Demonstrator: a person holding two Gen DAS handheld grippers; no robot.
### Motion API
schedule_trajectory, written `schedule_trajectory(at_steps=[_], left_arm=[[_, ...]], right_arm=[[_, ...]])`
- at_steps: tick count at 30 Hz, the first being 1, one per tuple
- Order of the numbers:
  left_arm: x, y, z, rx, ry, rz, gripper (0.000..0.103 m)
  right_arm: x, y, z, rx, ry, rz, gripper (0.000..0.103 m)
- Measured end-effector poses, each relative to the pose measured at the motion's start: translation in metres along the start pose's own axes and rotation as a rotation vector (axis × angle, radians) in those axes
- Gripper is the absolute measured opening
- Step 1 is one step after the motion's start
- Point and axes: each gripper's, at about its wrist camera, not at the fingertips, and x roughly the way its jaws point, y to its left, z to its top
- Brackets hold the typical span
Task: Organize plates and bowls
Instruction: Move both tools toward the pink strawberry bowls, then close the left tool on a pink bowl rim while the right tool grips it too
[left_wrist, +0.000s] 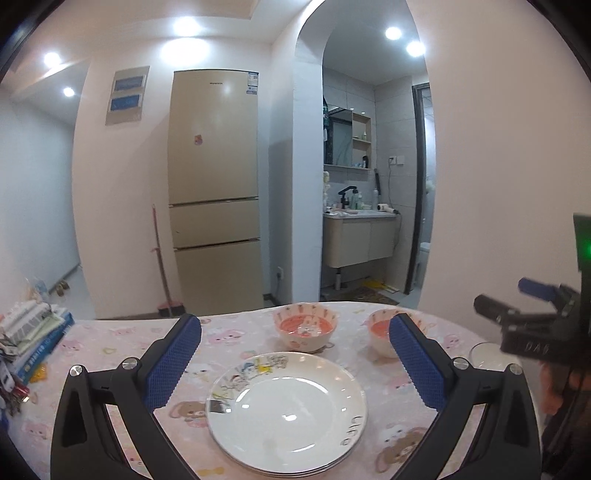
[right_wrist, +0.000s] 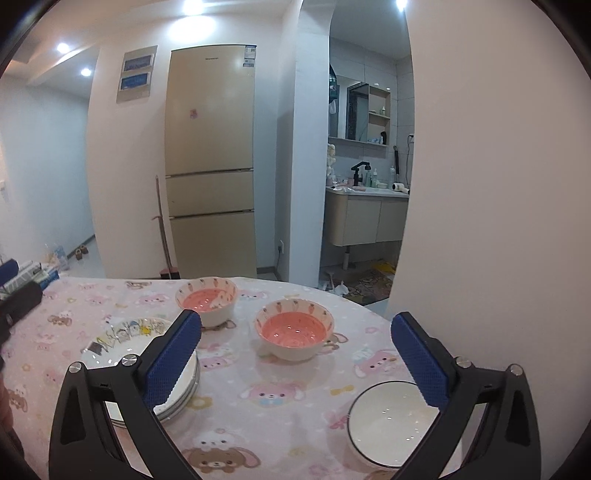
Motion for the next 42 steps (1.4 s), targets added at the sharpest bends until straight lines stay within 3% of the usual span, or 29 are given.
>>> schedule_trajectory(at_steps=[3, 8, 18, 31, 36, 42], left_arm=[[0.005, -0.007, 0.004, -0.015, -0.001, -0.025, 0.103], [0.016, -0.024, 0.005, -0.005, 0.018, -0.053, 0.103], [0.074, -0.048, 0.011, -0.006, 0.102, -0.107, 0.103], [0.161, -0.068, 0.046, -0.022, 0.186, -0.148, 0.100], [0.201, -0.075, 0.053, -0.032, 0.268, -0.150, 0.098], [0.249, -0.078, 0.036, -0.058, 0.421, -0.156, 0.090]], right_arm=[[-0.001, -0.005, -0.002, 0.002, 0.021, 0.022, 0.095], [0.001, -0.017, -0.005, 0.007, 0.043, 0.025, 0.093], [0.030, -0.039, -0.007, 0.046, 0.101, 0.047, 0.086], [0.092, -0.084, 0.044, 0.147, 0.181, 0.177, 0.084], [0.130, -0.090, 0.052, 0.116, 0.258, 0.174, 0.082], [0.175, -0.101, 0.038, 0.189, 0.391, 0.231, 0.076]])
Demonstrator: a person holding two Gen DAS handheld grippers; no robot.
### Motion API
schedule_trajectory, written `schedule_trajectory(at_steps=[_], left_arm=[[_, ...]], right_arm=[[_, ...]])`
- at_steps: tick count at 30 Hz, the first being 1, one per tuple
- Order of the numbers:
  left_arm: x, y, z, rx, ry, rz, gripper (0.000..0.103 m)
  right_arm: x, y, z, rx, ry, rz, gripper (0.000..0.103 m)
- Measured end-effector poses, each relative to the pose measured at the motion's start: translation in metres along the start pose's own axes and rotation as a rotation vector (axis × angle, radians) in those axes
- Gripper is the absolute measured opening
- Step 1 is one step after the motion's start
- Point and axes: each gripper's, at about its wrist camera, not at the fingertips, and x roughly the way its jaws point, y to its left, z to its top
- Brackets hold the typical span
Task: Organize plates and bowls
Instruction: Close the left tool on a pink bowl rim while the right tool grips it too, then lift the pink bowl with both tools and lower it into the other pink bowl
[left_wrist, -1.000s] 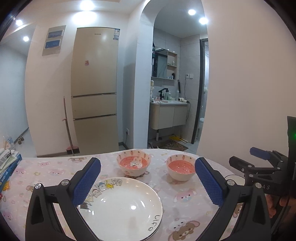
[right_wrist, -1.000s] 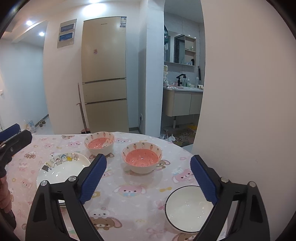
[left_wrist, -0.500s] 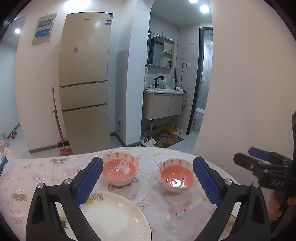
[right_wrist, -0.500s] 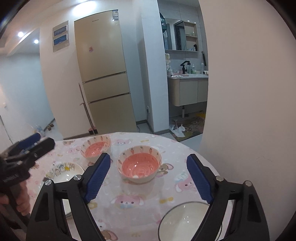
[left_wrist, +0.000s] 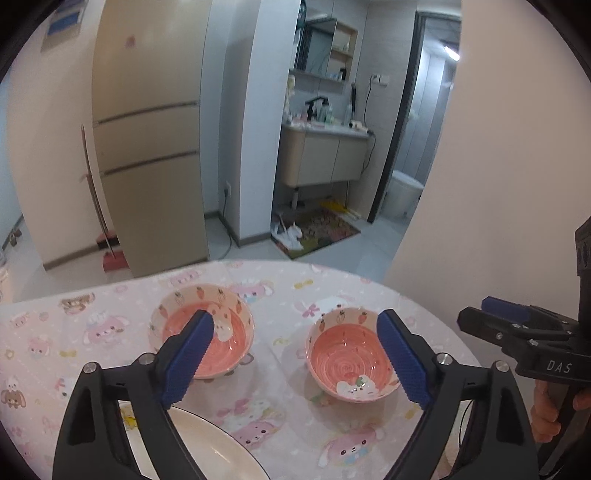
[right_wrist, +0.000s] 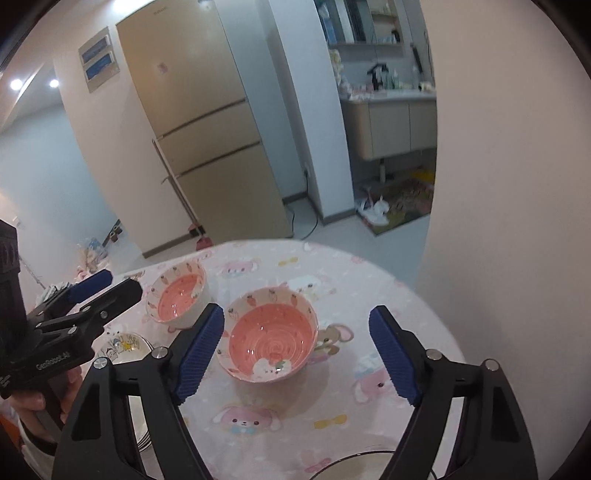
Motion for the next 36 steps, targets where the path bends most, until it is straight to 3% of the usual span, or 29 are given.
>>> schedule_trajectory(at_steps=[4, 8, 12, 14, 15, 24, 32, 36], left_arm=[[0.030, 0.004, -0.004, -0.014, 0.091, -0.001, 0.079], [0.056, 0.002, -0.010, -0.014, 0.171, -0.041, 0.066], [0.080, -0.002, -0.015, -0.012, 0.259, -0.062, 0.056], [0.088, -0.002, -0.018, -0.017, 0.293, -0.059, 0.039], [0.093, -0.002, -0.019, -0.028, 0.312, -0.054, 0.037], [0.112, 0.001, -0.029, -0.070, 0.382, -0.084, 0.035], [0.126, -0.003, -0.035, -0.080, 0.426, -0.103, 0.013], [0.124, -0.008, -0.036, -0.061, 0.423, -0.070, 0.012]], right_arm=[[0.031, -0.010, -0.001, 0.019, 0.097, 0.012, 0.069], [0.060, -0.018, -0.004, 0.038, 0.201, 0.008, 0.045], [0.079, -0.022, -0.008, 0.067, 0.273, 0.038, 0.040], [0.087, -0.021, -0.010, 0.057, 0.295, 0.030, 0.034], [0.091, -0.021, -0.011, 0.057, 0.308, 0.027, 0.030], [0.112, -0.023, -0.017, 0.082, 0.395, 0.013, 0.017], [0.120, -0.023, -0.019, 0.108, 0.426, -0.008, 0.010], [0.120, -0.020, -0.018, 0.099, 0.429, -0.027, 0.009]])
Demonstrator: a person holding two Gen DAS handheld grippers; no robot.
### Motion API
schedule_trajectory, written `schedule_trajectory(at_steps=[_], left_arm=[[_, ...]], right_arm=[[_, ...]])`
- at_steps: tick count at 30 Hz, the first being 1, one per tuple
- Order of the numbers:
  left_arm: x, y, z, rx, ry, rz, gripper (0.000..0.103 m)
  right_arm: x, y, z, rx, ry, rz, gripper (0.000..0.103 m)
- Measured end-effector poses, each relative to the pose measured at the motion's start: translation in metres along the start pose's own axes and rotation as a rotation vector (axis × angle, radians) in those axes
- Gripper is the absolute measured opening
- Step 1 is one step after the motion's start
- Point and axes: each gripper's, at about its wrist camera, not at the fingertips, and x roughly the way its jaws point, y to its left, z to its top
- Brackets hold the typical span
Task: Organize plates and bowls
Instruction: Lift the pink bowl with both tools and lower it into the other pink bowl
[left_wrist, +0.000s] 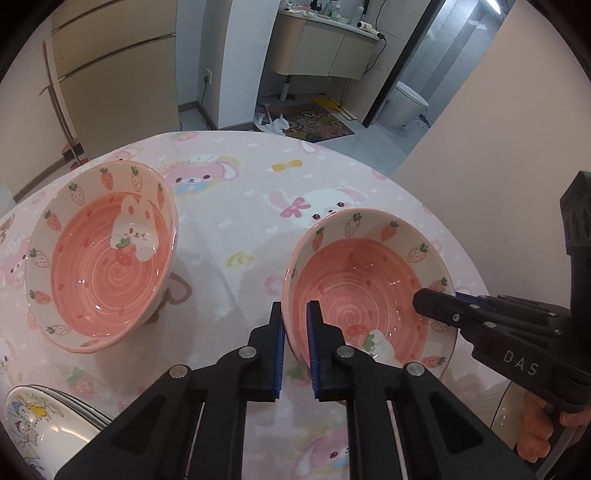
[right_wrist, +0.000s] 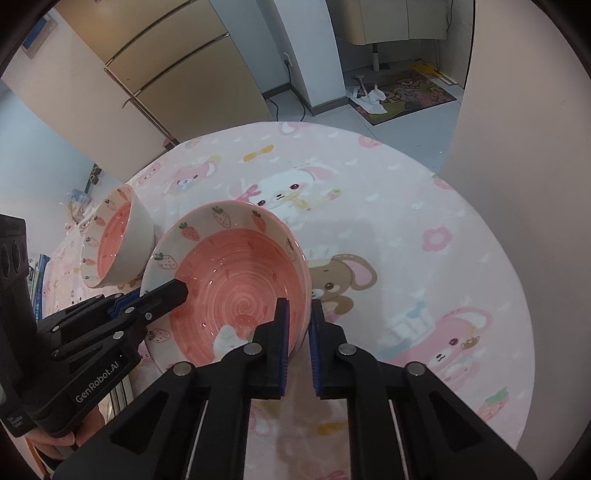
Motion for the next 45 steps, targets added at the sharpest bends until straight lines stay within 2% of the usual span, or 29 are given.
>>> schedule_trajectory(at_steps=[6, 15, 22, 30, 37, 45], left_arm=[[-0.013, 0.000, -0.003, 0.007, -0.019, -0.003, 0.011], [-0.058, 0.003, 0.000, 0.001, -0.089, -0.020, 0.010], [-0.100, 0.014, 0.006, -0.003, -0.153, -0.029, 0.010], [-0.147, 0.047, 0.008, -0.030, -0.215, 0.014, 0.010], [-0.164, 0.084, 0.009, -0.069, -0.239, 0.052, 0.010], [-0.142, 0.119, 0.009, -0.103, -0.204, 0.096, 0.010]], right_arm=[[-0.010, 0.005, -0.001, -0.010, -0.013, -0.005, 0.008], [-0.039, 0.026, -0.003, -0.041, -0.058, -0.010, 0.008], [-0.071, 0.055, 0.000, -0.069, -0.121, -0.017, 0.008], [-0.092, 0.108, 0.008, -0.126, -0.171, 0.001, 0.008], [-0.079, 0.145, 0.020, -0.160, -0.174, 0.033, 0.008], [-0.038, 0.167, 0.031, -0.172, -0.130, 0.039, 0.007]])
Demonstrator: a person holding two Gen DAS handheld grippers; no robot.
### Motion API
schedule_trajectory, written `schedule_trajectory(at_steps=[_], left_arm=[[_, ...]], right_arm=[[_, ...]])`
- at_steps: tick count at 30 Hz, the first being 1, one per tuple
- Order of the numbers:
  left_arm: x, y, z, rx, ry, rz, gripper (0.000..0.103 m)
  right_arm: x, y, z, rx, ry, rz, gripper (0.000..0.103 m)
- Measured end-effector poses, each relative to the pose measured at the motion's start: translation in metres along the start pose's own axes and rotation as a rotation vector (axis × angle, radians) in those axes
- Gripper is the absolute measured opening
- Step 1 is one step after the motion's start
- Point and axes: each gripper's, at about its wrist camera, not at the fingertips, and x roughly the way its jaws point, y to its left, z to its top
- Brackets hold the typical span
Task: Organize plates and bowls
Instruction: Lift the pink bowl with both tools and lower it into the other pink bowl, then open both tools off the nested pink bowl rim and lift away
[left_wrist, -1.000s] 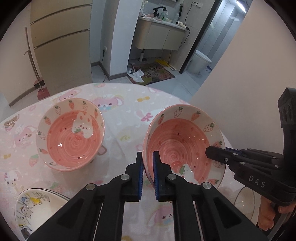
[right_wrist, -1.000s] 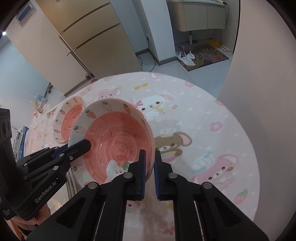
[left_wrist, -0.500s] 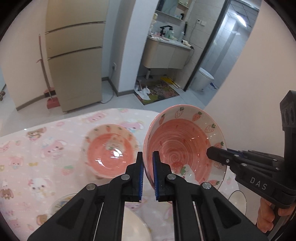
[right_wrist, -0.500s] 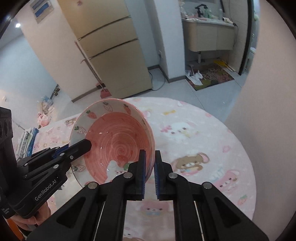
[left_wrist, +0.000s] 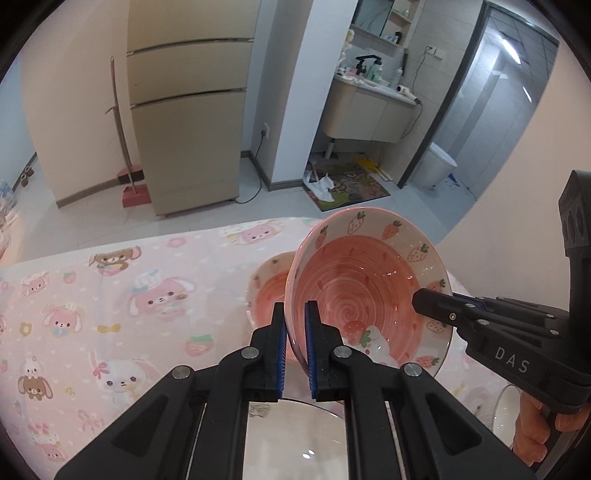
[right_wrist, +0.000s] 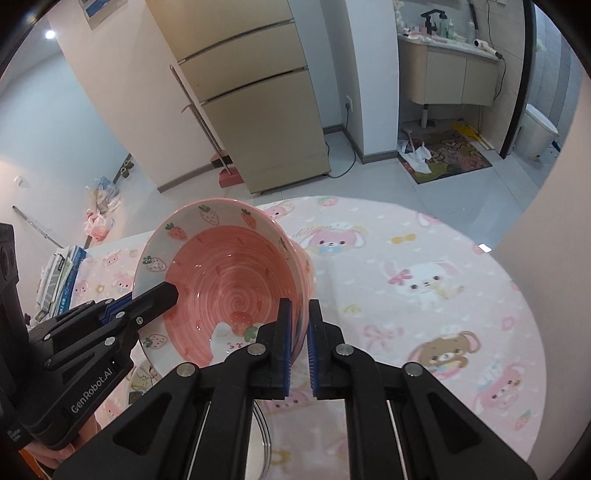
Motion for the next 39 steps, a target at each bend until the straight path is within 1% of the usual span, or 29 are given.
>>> schedule_trajectory(at_steps=[4, 9, 14, 17, 21, 25, 39], left_arm=[[0.017, 0.009, -0.002, 0.000, 0.018, 0.018, 0.010], [0.034, 0.016, -0.003, 0.006, 0.037, 0.031, 0.010], [0.047, 0.021, -0.003, -0.010, 0.063, 0.022, 0.010], [0.052, 0.023, -0.002, -0.016, 0.065, 0.020, 0.010], [0.056, 0.024, -0.002, -0.009, 0.071, 0.025, 0.010], [0.060, 0.025, -0.002, -0.012, 0.080, 0.029, 0.010], [0.073, 0.019, -0.005, 0.032, 0.075, 0.081, 0.010]], right_arm=[[0.021, 0.003, 0.003, 0.011, 0.025, -0.004, 0.007], [0.038, 0.005, 0.006, 0.004, 0.041, -0.019, 0.007], [0.049, 0.004, 0.006, 0.003, 0.053, -0.037, 0.007], [0.055, 0.004, 0.007, 0.005, 0.064, -0.054, 0.007], [0.062, 0.003, 0.007, 0.004, 0.081, -0.056, 0.007], [0.065, 0.003, 0.008, -0.002, 0.079, -0.066, 0.007], [0.074, 0.007, 0.008, -0.021, 0.090, -0.102, 0.008]])
